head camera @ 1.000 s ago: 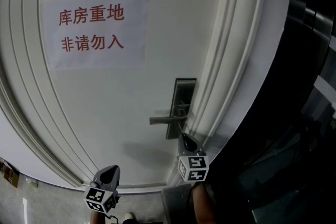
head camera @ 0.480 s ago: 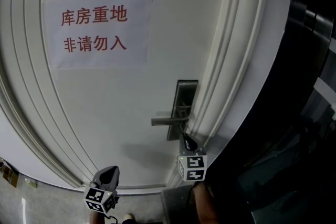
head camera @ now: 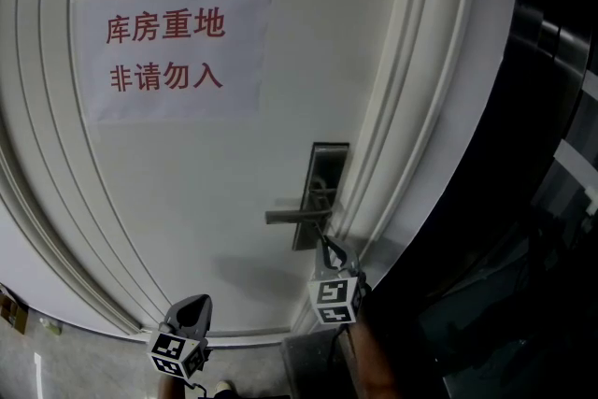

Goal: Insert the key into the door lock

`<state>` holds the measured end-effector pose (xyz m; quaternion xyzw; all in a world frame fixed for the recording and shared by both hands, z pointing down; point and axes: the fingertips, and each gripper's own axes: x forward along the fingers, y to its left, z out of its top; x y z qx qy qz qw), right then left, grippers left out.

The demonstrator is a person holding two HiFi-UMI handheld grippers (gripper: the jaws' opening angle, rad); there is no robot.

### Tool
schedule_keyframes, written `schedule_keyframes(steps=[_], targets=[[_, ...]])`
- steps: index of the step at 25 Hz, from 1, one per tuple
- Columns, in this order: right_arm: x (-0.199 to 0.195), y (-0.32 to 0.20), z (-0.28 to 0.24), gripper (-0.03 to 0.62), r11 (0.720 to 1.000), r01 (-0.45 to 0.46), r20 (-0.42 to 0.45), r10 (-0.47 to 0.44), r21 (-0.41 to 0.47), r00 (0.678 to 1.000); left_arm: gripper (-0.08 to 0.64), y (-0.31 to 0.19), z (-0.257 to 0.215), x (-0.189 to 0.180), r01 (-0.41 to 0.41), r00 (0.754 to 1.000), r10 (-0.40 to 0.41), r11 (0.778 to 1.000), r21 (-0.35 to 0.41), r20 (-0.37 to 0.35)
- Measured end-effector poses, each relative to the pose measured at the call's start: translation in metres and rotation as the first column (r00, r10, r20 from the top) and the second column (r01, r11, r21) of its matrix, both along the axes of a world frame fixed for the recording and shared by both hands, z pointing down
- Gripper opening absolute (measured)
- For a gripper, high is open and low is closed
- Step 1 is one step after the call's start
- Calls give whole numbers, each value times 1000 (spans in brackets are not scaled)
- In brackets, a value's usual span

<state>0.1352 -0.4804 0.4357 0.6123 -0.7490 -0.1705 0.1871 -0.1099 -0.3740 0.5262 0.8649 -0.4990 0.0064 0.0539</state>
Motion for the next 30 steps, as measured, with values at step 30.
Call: schedule_keyframes(steps=[30], targets=[[-1,3,-3,9,986,-62,-812,164,156,561,3,8,4,-6,7,1000,-7,1000,-10,-2]])
